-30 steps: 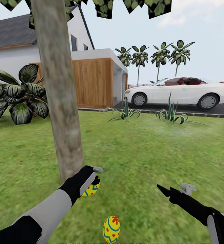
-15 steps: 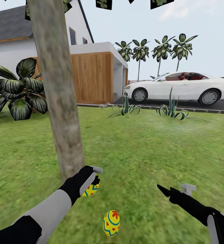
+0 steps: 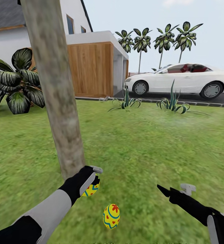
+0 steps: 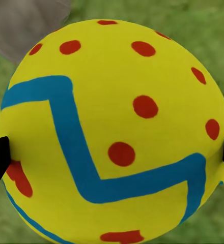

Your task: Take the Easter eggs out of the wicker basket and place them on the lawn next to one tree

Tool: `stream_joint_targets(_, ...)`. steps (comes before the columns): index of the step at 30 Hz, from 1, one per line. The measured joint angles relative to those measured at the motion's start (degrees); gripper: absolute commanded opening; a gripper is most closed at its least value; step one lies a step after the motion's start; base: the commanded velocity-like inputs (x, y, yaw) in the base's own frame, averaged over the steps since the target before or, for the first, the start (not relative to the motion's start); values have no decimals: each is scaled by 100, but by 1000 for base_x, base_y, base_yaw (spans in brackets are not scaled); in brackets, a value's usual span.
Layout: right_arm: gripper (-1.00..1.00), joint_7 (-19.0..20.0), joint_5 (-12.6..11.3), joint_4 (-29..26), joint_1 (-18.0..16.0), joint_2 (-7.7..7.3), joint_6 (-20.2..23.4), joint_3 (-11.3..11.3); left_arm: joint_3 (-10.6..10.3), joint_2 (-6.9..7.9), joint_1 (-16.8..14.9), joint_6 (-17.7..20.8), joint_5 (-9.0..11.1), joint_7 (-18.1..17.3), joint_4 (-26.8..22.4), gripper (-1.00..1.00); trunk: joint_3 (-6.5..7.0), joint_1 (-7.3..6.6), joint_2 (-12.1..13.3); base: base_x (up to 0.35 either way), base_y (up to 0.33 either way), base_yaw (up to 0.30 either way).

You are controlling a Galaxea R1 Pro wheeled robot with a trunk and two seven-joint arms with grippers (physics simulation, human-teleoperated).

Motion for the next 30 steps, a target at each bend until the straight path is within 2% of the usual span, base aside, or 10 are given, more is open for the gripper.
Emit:
stream_joint_targets(10, 100, -24, 2, 18, -2, 0, 0, 0, -3, 20, 0, -91, -6, 1, 7, -100, -222, 26, -13, 0, 0, 0)
stream_joint_targets(15, 100, -58, 0, 20, -3, 0, 0, 0, 36, 55, 0, -302, 13, -23, 17, -100, -333, 39, -20, 0, 0, 0)
stream_joint_targets(16, 100, -59, 0, 20, -2, 0, 0, 0, 39, 58, 0, -313, 17, -111, 17, -100, -355, 41, -22, 0, 0, 0)
stream_joint_targets(19, 100, -71, 0, 20, -2, 0, 0, 0, 42, 67, 0, -335, -5, -694, 18, -100, -421, 49, -26, 0, 0, 0)
stream_joint_targets(21, 100, -77, -1, 20, -2, 0, 0, 2, 36, 69, 0, -345, -29, -920, 24, -100, -466, 54, -28, 0, 0, 0)
stream_joint_targets(26, 100, -79, -1, 25, 1, 0, 0, 5, 41, 76, 0, -349, -44, -1068, 29, -100, -577, 67, -35, 0, 0, 0)
stream_joint_targets(30, 100, -79, -4, 28, 3, 7, 0, 8, 40, 72, -6, -369, -27, -1084, 299, -100, -665, 77, -40, 0, 0, 0)
